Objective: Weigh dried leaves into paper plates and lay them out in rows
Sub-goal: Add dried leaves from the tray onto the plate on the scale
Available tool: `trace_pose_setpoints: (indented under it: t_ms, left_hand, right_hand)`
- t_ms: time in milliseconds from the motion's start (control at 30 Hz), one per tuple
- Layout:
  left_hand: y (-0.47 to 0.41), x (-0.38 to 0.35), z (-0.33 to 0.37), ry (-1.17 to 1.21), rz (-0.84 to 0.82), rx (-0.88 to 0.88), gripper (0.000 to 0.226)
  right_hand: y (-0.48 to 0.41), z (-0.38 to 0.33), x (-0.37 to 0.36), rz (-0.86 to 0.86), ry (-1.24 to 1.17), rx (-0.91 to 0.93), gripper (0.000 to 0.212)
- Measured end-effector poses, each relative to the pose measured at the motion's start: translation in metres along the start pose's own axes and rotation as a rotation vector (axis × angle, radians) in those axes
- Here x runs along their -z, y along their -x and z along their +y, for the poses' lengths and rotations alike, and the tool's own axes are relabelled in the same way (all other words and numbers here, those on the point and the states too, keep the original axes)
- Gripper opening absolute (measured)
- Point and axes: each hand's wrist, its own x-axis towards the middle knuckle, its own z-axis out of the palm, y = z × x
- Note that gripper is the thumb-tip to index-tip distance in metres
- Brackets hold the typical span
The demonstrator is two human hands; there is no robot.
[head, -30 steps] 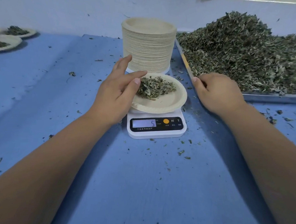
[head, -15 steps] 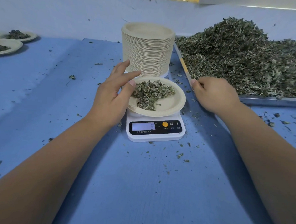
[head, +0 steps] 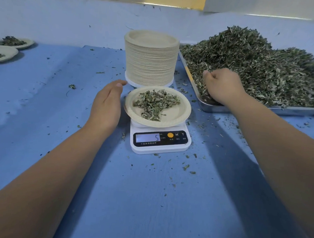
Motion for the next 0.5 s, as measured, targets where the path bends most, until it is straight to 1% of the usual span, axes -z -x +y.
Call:
trace_pose_setpoints:
  t_ms: [67,133,200,267,367,433,500]
  left_hand:
    - [-0.005,0.002,-0.003,0.030,0.024,0.062,0.034]
    - [-0.008,0.003,-0.007,0.029,0.024,0.073,0.034]
    - [-0.010,0.003,-0.009,0.010,0.023,0.082,0.037]
    - [-0.010,0.002,-0.010,-0.008,0.014,0.088,0.039]
    - [-0.011,0.002,-0.010,-0.008,0.009,0.078,0.041]
    - [-0.011,0.002,-0.011,0.007,0.009,0.071,0.041]
    - [-0.012,0.003,-0.013,0.019,0.013,0.066,0.041]
  right_hand:
    - [0.003,-0.014,0.006,0.061,-0.039,0.056,0.057]
    - [0.009,-0.034,0.012,0.106,-0.087,0.118,0.057]
    - [0.017,-0.058,0.017,0.112,-0.196,0.183,0.056]
    - [0.029,-0.082,0.021,0.075,-0.296,0.253,0.056]
    - [0.052,-0.106,0.012,-0.003,-0.289,0.375,0.049]
    - [0.066,-0.111,0.001,-0.053,-0.245,0.442,0.038]
    - [0.074,-0.112,-0.009,-0.064,-0.189,0.492,0.027]
